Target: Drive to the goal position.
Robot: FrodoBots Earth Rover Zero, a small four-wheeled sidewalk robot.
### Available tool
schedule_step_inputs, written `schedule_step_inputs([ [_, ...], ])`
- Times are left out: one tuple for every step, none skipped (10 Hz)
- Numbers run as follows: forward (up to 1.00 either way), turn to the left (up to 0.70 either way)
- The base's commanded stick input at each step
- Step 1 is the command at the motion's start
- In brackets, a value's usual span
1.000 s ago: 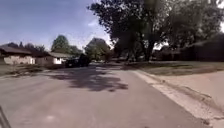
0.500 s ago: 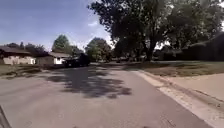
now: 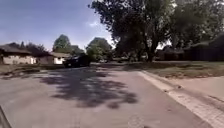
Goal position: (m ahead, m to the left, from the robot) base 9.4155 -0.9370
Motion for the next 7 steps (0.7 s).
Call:
schedule_step_inputs([
  [0.69,0.03],
  [0.69,0.03],
  [0.69,0.03],
  [0.69,0.03],
  [0.69,0.03],
  [0.69,0.03],
  [0.69,0.03],
])
